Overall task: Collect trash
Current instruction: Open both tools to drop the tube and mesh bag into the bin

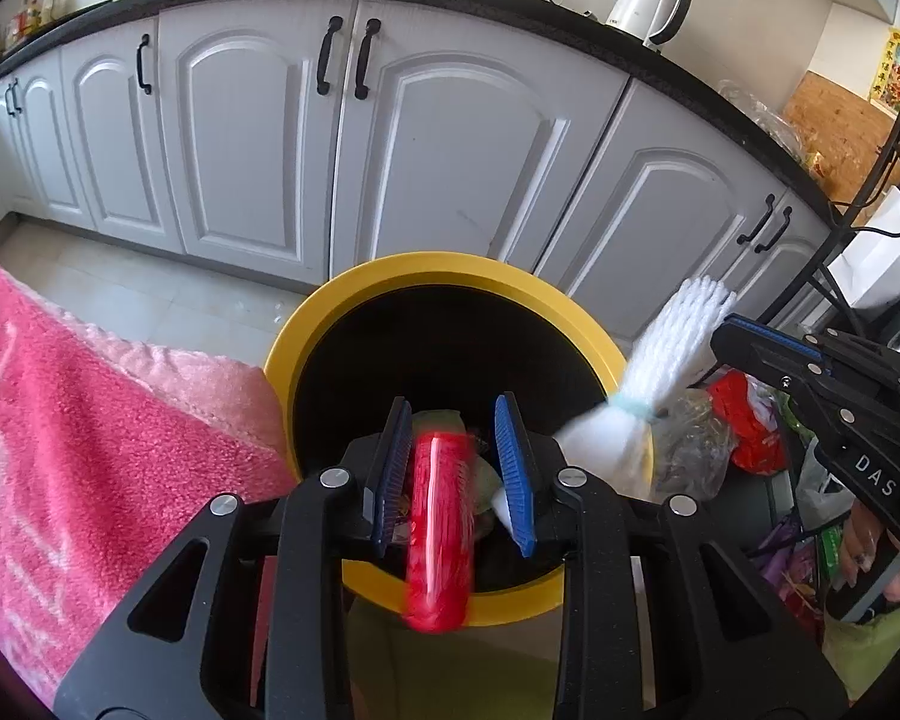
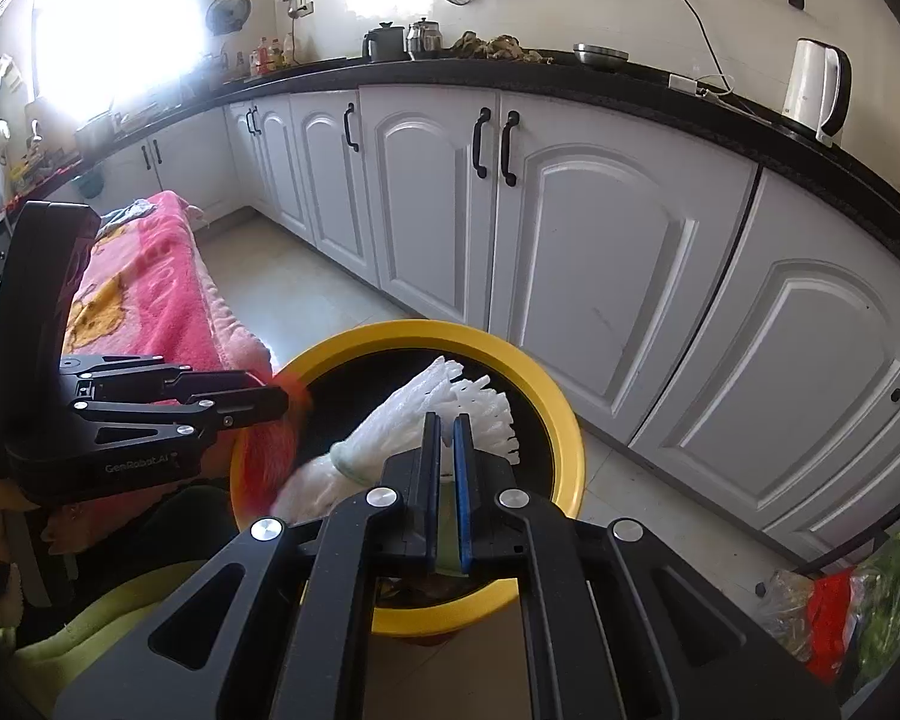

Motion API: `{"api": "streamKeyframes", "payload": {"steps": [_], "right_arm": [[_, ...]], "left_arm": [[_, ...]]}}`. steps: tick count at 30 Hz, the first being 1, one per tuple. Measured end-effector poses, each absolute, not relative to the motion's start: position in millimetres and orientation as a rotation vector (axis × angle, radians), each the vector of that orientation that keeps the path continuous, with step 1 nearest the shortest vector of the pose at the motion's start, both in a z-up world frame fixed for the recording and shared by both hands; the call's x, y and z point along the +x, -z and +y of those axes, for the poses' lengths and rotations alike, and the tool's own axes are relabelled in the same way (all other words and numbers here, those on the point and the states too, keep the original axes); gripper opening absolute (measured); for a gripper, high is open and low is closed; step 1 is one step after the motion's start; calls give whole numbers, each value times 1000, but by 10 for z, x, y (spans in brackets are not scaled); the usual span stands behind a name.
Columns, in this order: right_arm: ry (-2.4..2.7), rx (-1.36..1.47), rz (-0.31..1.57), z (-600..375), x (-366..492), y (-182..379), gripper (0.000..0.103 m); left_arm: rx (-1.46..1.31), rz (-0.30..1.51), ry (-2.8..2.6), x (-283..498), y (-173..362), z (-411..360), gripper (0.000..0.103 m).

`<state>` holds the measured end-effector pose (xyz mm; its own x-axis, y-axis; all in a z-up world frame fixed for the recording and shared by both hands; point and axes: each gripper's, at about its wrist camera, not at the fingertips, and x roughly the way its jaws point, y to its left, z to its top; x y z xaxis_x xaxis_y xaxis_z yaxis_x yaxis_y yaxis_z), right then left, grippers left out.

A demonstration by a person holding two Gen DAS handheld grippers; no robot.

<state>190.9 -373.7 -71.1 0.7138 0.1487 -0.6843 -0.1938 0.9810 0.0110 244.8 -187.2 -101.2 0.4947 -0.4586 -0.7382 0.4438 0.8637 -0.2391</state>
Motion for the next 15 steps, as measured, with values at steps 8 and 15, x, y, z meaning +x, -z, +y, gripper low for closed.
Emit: {"api": "streamKeyframes", "payload": {"steps": [8,15], "right_arm": [[-178,-40,743,-3796,1890,685,27],[-178,-46,724,-3790,1843,619,37]], "left_arm": [[-30,889,528,2432,949,-1788,33],[-23,876,504,2399,858,-1714,41]]}}
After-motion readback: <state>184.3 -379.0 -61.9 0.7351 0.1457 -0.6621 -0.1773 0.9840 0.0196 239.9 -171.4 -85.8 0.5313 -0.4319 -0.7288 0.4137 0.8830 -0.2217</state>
